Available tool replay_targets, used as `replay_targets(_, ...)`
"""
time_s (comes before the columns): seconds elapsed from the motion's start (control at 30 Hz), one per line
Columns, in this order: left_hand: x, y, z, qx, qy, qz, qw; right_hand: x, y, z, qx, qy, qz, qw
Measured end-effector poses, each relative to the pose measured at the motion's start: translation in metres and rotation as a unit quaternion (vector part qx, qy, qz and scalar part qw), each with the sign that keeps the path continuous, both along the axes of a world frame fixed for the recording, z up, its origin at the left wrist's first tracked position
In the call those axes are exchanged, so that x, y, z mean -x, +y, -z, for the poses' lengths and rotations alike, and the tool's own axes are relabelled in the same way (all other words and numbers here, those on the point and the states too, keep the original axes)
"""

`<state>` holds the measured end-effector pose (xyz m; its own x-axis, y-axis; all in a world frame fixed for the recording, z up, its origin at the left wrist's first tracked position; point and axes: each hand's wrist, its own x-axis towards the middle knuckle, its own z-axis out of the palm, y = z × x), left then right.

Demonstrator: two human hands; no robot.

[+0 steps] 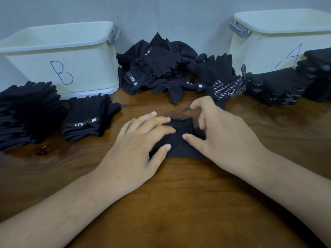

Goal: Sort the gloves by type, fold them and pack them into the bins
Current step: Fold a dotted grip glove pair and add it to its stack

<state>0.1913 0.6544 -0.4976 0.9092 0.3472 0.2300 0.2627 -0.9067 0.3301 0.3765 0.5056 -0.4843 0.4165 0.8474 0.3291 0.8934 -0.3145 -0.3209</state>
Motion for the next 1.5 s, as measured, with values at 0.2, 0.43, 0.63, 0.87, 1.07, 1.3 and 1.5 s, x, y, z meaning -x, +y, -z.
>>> replay_targets(0.2,0.003,0.003,-0.002,-0.001,0.079,0.021,0.997,-0.007,0.004,0.005,0.046,-0.062,-0.166,0.983)
replay_targets(0.43,0.011,0.016,-0.007,-0.098,0.016,0.111,0.989,-0.007,-0.002,0.002,0.073,-0.026,-0.145,0.986)
replay_targets(0.63,0.003,0.014,-0.005,-0.185,-0.031,0.134,0.973,0.008,-0.004,-0.004,0.099,-0.060,-0.131,0.985)
replay_targets(0.87,-0.005,0.005,-0.011,-0.115,-0.089,0.057,0.988,0.007,0.000,-0.008,0.047,-0.044,-0.110,0.992)
replay_targets(1.07,0.002,-0.003,-0.019,0.248,-0.200,-0.010,0.948,0.004,-0.006,-0.019,-0.063,0.242,-0.121,0.961)
replay_targets(1.3,0.009,0.001,-0.026,0.475,-0.161,0.077,0.862,-0.002,0.000,-0.017,-0.132,0.459,-0.096,0.873)
replay_targets(1.5,0.007,0.007,-0.018,0.481,-0.145,0.065,0.862,-0.008,0.005,-0.012,-0.148,0.523,-0.101,0.833)
